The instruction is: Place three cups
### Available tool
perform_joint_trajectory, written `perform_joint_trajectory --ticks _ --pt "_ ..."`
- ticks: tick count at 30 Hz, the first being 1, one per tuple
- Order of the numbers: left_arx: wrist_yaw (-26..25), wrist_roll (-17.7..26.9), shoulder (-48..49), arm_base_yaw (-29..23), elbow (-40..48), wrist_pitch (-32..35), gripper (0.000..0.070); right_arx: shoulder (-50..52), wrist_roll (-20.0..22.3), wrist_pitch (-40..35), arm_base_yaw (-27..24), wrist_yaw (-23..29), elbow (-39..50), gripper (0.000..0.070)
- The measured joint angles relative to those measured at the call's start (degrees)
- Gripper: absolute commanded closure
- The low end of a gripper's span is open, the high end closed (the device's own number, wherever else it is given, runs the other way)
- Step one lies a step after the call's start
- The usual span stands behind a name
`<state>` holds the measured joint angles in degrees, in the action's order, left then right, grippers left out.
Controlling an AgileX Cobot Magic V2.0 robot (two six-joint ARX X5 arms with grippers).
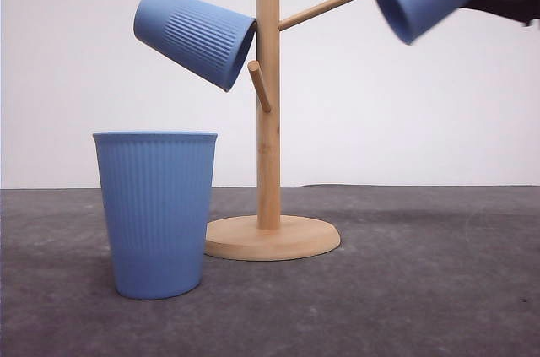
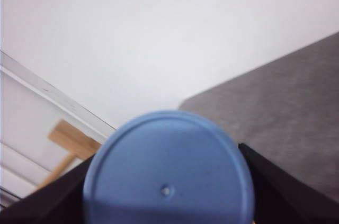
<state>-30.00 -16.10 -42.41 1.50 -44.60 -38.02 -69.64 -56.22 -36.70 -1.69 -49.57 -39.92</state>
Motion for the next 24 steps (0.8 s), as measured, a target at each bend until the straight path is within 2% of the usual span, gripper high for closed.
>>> perform_joint_trajectory --ticks 5,12,22,24 --pt "0.0 0.0 0.0 0.0 0.0 0.0 0.0159 -4.0 -2.2 -3.0 5.4 3.2 0.0 0.0336" --pt "0.0 0.0 0.0 0.0 0.0 0.0 0.0159 -7.5 -2.5 -3.9 11.2 5.9 0.0 0.0335" --pt "0.1 0.0 0.0 0.0 0.0 0.0 0.0159 -8.7 -1.4 -4.3 14.0 9.0 0.0 0.0332" --pt "0.1 0.0 0.0 0.0 0.0 0.0 0.0159 -9.5 -1.2 -4.3 14.7 9.1 0.0 0.0308"
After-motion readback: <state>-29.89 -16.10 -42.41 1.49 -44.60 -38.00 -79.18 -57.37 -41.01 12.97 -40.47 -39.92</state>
